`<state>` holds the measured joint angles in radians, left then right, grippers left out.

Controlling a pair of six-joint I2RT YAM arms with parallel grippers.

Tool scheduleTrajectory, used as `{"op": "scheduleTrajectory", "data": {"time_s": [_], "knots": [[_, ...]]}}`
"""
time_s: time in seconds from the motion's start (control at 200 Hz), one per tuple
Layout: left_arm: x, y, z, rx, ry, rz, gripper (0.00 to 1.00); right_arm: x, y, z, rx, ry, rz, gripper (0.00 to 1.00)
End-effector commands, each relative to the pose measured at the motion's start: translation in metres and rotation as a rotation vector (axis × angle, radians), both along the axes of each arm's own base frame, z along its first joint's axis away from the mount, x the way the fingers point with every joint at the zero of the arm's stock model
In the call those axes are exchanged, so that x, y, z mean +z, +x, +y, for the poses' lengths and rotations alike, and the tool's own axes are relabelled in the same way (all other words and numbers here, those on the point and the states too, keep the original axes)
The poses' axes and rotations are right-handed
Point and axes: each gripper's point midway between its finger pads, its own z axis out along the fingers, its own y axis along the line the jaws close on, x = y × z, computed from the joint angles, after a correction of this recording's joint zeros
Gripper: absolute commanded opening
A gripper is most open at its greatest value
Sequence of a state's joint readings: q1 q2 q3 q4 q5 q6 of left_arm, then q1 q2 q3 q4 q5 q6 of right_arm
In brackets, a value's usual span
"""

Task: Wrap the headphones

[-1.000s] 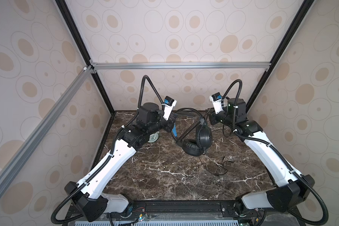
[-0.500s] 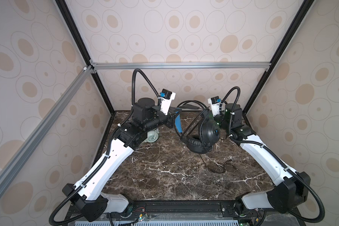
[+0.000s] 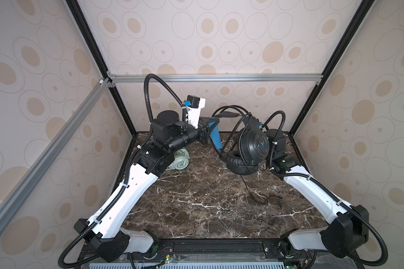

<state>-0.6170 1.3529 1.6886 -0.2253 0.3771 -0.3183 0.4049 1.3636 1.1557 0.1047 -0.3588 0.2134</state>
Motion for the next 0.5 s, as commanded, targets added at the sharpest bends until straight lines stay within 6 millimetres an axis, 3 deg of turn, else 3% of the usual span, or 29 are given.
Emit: {"op": "scheduleTrajectory", "data": {"time_s": [0.0, 0.175, 0.495], "knots": [[0.06, -0.016, 0.008, -0.029, -0.163, -0.099, 0.0, -0.013, 0.01, 0.004, -0.017, 0.04, 0.014, 0.12], [0.07, -0.01, 0.012, 0.006, -0.202, -0.1, 0.0, -0.041, 0.016, 0.013, 0.008, 0.049, 0.071, 0.1], [0.079, 0.009, 0.019, 0.092, -0.283, -0.058, 0.0, -0.082, 0.009, 0.025, 0.035, 0.04, 0.137, 0.06]]}}
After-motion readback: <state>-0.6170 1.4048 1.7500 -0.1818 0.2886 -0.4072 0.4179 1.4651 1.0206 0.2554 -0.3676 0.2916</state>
